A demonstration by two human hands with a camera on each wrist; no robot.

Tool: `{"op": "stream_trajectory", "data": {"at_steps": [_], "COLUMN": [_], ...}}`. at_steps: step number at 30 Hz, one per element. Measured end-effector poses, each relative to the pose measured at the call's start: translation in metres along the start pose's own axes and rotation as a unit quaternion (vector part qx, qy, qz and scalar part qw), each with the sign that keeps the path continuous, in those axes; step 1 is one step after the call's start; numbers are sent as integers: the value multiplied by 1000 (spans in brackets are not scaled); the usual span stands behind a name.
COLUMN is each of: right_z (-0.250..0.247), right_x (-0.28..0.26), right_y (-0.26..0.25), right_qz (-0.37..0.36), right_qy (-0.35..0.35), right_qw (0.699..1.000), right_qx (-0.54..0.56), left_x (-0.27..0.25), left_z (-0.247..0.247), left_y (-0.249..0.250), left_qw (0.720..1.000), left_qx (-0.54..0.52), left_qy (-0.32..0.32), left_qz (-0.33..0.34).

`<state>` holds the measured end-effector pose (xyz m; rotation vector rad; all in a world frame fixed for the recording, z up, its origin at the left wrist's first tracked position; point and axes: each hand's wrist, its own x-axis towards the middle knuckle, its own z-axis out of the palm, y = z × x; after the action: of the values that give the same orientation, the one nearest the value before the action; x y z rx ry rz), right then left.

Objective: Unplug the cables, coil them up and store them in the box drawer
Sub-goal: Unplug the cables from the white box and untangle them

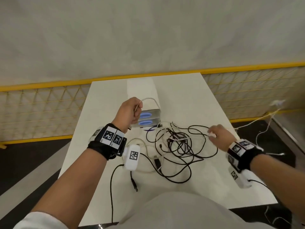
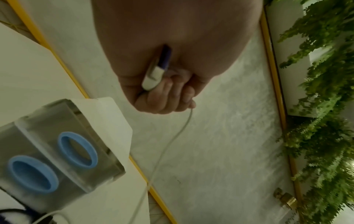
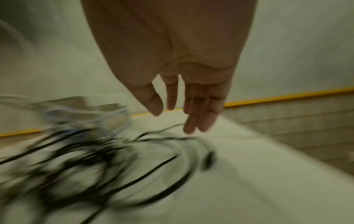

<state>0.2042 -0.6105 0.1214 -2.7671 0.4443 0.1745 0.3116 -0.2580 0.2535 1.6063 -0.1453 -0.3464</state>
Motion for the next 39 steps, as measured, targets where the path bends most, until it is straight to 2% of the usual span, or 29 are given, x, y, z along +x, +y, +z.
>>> {"op": "stream_trajectory", "data": {"at_steps": [1, 2, 4, 6, 7, 8, 10, 12, 17, 20, 22, 25, 27, 29, 32, 34, 35, 37, 39], "right_z": [2, 12, 24, 32, 40, 50, 64, 67, 76, 77, 70, 58, 47, 33, 5, -8, -13, -19, -27], "right_x": [-23, -36, -60, -60, -59, -57, -50, -43, -37, -39, -40, -36, -38, -41, -52, -58, -60, -63, -66], "right_y": [-46, -68, -115, -144, -156, -168, -181, -189, -181, -186, -190, -189, -189, -191, -200, -205, -207, -209, -212], "right_qz": [-85, -158, -281, -354, -365, -362, -292, -225, -153, -107, -99, -66, -59, -66, -92, -89, -82, -67, -77], "right_qy": [-41, -66, -68, -85, -103, -120, -183, -222, -234, -229, -227, -171, -131, -110, -133, -127, -92, 28, 113], "right_qw": [995, 984, 957, 931, 925, 923, 932, 944, 954, 951, 950, 982, 986, 961, 892, 871, 874, 880, 872], "right_qx": [28, 42, 38, 7, -19, -47, -115, -95, -106, -179, -189, -51, 83, 245, 423, 466, 470, 469, 470], "left_x": [1, 3, 5, 4, 2, 2, 2, 2, -5, -11, -14, -15, -14, -11, -6, -4, -3, -2, -1], "left_z": [-2, -6, -14, -21, -24, -27, -31, -34, -27, -20, -16, -13, -15, -20, -25, -26, -26, -24, -22], "left_y": [0, 1, 1, 0, 0, 0, -4, -9, -17, -19, -21, -22, -26, -32, -37, -39, -40, -40, -40], "left_qw": [1000, 1000, 1000, 998, 996, 994, 990, 988, 988, 988, 987, 987, 987, 987, 986, 987, 988, 989, 990], "left_qx": [-8, -13, -3, 39, 65, 87, 121, 142, 147, 147, 151, 153, 152, 156, 162, 159, 153, 144, 139], "left_qy": [-2, -6, -21, -41, -51, -58, -59, -48, -42, -54, -53, -45, -43, -39, -22, -10, -3, 7, 15], "left_qz": [-10, -14, -4, 18, 27, 31, 29, 24, 13, 7, 8, 13, 17, 18, 22, 26, 26, 24, 23]}}
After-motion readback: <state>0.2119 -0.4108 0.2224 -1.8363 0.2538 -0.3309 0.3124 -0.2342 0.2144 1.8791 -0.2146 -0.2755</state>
